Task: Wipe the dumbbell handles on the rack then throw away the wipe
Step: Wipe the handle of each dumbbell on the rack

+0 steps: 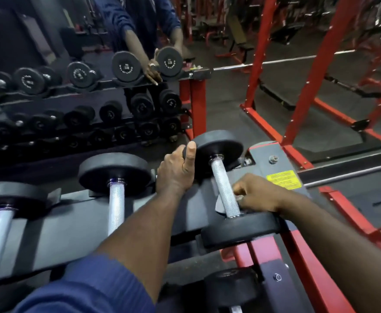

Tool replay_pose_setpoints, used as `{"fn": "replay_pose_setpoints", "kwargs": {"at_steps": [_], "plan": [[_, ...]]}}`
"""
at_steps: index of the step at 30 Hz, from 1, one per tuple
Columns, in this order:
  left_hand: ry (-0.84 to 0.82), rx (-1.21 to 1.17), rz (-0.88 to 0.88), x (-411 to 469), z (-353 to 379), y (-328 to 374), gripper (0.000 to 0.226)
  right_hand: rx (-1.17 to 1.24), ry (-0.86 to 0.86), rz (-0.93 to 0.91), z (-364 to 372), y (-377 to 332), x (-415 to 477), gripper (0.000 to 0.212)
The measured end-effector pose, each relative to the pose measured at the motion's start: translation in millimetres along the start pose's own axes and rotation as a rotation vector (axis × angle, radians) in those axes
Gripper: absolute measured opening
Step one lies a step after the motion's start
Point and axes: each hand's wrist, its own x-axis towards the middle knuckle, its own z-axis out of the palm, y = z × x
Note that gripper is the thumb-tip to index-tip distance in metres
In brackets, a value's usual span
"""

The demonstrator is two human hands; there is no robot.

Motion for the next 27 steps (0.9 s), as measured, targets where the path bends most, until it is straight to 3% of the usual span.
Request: {"fn": "replay_pose_setpoints", "kwargs": {"at_steps": [1, 4, 6, 7, 10, 12, 14, 15, 17, 20, 24, 25, 27], "plan": [[0.005, 0.005, -0.001, 0, 1, 0, 0.095, 0.089, -0.044, -0.014, 2, -1, 2, 0.024], [0.015, 0.024, -0.031, -2, 1, 6, 0.078, 0.847, 0.088, 0.073, 3, -7, 21, 0.015], [0.031, 0.0, -0.036, -3, 1, 10, 0.081, 1.156, 0.06, 0.13, -3, -15, 25, 0.015], [0.044, -0.008, -0.037, -4, 2, 11, 0.086, 1.145, -0.046, 0.134, -6, -14, 23, 0.021], [0.073, -0.025, -0.046, -4, 3, 14, 0.092, 0.771, -0.492, 0.031, -20, -8, 4, 0.033], [0.073, -0.035, -0.053, -5, 5, 16, 0.093, 0.791, -0.415, 0.037, -26, -5, 10, 0.031], [0.074, -0.034, -0.062, -5, 7, 18, 0.093, 1.066, -0.259, 0.121, -26, -7, 24, 0.033], [0.075, -0.039, -0.068, -5, 7, 19, 0.093, 1.118, -0.264, 0.142, -25, -10, 25, 0.036], [0.077, -0.041, -0.073, -6, 8, 19, 0.093, 0.97, -0.424, 0.131, -23, -9, 17, 0.043], [0.082, -0.035, -0.077, -6, 10, 20, 0.092, 0.714, -0.61, 0.055, -30, 3, 1, 0.036], [0.085, -0.015, -0.096, -5, 11, 17, 0.094, 1.118, -0.32, 0.091, -26, -9, 10, 0.041], [0.09, -0.011, -0.092, -4, 11, 18, 0.092, 1.151, -0.299, 0.093, -26, -12, 11, 0.042], [0.097, -0.01, -0.082, -4, 11, 17, 0.09, 0.975, -0.365, 0.061, -28, -13, 1, 0.038]]}}
